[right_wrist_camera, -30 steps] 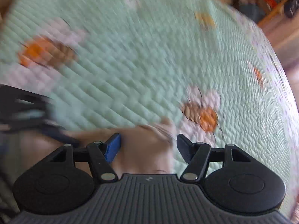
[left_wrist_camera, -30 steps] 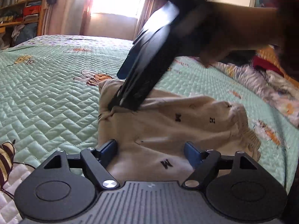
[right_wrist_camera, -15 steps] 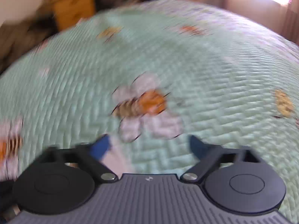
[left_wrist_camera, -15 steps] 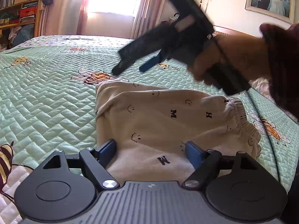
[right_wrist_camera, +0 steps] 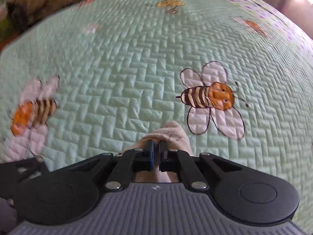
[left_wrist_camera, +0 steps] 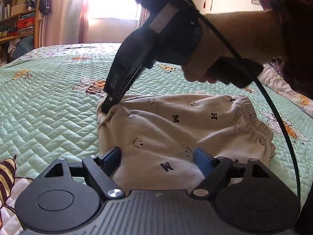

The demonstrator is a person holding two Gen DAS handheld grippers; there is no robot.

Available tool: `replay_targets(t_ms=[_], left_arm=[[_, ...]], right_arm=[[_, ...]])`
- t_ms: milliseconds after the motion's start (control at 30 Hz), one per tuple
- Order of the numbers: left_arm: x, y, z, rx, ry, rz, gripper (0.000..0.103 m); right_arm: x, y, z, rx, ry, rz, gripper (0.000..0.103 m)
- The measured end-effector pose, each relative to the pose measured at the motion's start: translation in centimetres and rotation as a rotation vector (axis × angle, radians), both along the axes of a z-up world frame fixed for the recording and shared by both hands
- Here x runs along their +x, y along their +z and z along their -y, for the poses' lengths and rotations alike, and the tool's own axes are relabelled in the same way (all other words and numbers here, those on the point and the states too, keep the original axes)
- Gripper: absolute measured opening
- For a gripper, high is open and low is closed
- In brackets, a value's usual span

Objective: Fold clothes

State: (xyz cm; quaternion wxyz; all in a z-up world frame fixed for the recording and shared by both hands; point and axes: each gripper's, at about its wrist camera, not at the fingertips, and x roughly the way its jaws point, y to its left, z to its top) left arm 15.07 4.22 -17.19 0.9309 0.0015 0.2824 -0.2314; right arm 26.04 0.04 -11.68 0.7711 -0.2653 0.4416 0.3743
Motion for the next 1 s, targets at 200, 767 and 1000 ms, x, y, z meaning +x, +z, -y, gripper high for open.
replay_targets(t_ms=[200,767,1000], left_arm=[[0.0,-0.2,0.2,0.011,-0.009,0.004,0.088],[-0.2,-0.3,1.1,0.055,-0.007,0.026,0.088],[-0.8,-0.3,1.9,0.105,-0.029,0.053,0.088]], right_arm=[[-4.7,0.9,-2.9,-0.289,0.322,0.258,0.02],[0.2,0.2,-6.7,-0.476,0.543,0.029,0.022],[1.0,0.9,-6.3,-0.385,0.342,0.074,0.013]])
